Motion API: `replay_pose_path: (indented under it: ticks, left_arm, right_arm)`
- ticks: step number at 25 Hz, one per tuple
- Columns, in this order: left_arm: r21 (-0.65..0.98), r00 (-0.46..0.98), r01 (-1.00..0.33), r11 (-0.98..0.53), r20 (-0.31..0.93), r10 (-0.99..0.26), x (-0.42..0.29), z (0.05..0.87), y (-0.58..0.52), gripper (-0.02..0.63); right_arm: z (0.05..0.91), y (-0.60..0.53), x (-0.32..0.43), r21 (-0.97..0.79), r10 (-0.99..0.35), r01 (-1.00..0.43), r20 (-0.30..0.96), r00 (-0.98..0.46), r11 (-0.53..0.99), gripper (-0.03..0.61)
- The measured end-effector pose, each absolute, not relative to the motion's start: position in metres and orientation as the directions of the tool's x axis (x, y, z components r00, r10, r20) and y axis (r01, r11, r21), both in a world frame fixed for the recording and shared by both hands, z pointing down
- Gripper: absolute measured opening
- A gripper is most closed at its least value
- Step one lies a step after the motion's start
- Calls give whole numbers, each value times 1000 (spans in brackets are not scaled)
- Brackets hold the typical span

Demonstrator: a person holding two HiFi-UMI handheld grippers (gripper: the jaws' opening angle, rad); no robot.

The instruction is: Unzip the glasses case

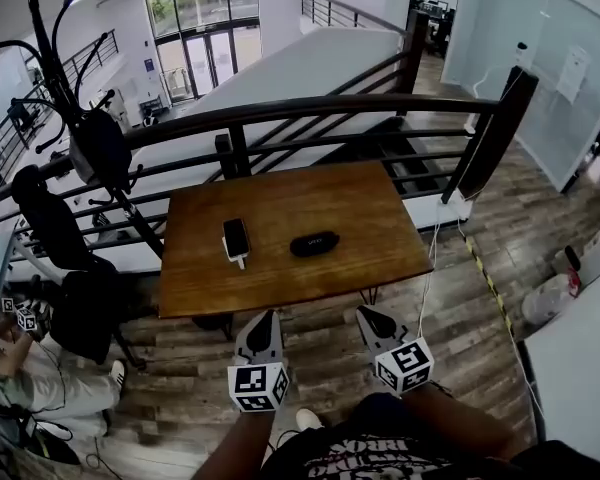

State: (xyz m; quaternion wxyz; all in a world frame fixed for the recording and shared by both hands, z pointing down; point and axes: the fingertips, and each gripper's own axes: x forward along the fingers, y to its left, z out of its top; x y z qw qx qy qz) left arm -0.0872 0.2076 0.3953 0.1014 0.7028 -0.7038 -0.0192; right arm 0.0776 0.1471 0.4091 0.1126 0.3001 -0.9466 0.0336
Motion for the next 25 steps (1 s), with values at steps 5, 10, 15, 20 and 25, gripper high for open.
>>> replay_pose_path:
  ticks: [5, 10, 15, 20, 25]
  left_arm:
    - [177, 16, -984, 4, 113, -994, -101, 396, 205, 3]
    - [185, 30, -983, -6, 126, -992, -105, 403, 194, 3]
    - [179, 24, -984, 3, 151, -988, -116, 413, 176, 3]
    - [171, -5, -985, 37, 183, -983, -130, 426, 148, 3]
    - [170, -24, -983, 62, 216, -976, -137, 442, 99, 3]
  right_arm:
    - [405, 145, 70, 22, -573, -586, 240, -783, 810, -2]
    - [411, 134, 69, 20, -584, -599, 255, -771, 800, -2]
    - [421, 112, 60, 0, -580, -601, 262, -771, 799, -2]
    - [435, 78, 48, -28, -564, -591, 266, -782, 806, -2]
    - [449, 27, 41, -48, -552, -585, 276, -787, 810, -2]
